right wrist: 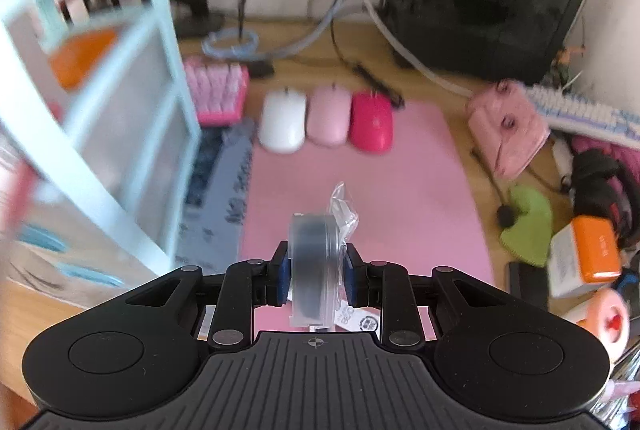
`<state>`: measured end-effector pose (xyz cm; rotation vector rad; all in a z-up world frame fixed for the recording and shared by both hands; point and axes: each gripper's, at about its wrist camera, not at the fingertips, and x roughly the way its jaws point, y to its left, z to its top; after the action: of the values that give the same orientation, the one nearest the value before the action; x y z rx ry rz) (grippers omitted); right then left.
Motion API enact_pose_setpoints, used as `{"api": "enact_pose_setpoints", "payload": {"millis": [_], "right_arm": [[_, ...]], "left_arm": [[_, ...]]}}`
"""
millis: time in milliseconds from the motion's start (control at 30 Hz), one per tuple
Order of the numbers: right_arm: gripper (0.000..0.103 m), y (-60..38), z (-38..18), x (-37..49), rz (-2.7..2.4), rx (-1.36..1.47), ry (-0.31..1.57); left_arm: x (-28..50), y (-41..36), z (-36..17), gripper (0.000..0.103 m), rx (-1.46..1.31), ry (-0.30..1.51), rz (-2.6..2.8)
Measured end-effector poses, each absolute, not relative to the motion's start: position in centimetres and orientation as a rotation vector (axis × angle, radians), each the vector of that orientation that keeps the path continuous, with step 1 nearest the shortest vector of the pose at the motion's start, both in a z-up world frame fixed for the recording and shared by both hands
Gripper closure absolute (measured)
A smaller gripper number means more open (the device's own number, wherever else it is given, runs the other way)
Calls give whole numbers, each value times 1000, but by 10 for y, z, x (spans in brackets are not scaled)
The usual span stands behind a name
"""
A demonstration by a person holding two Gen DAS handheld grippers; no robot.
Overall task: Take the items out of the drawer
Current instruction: 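Carry the clear box to the pink mouse pad and open the right gripper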
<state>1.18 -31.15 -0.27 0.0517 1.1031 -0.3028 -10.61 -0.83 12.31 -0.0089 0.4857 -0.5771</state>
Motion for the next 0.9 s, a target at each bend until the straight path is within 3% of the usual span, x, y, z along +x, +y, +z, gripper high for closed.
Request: {"api": "enact_pose_setpoints", "payload": {"millis": [333, 800, 867, 900], "right_arm": [[74, -303, -64, 31, -337, 31, 1159], [70, -307, -83, 33, -358, 49, 1147], [63, -307, -79, 31, -360, 52, 1141], [52, -307, -75, 30, -363, 54, 1132]], "left_arm": [[-109, -11, 125, 0, 3, 503, -548], [-110, -13, 124, 0, 15, 516, -548], [-110, -12, 124, 0, 10, 515, -546], [-110, -12, 124, 0, 8, 514, -544]]}}
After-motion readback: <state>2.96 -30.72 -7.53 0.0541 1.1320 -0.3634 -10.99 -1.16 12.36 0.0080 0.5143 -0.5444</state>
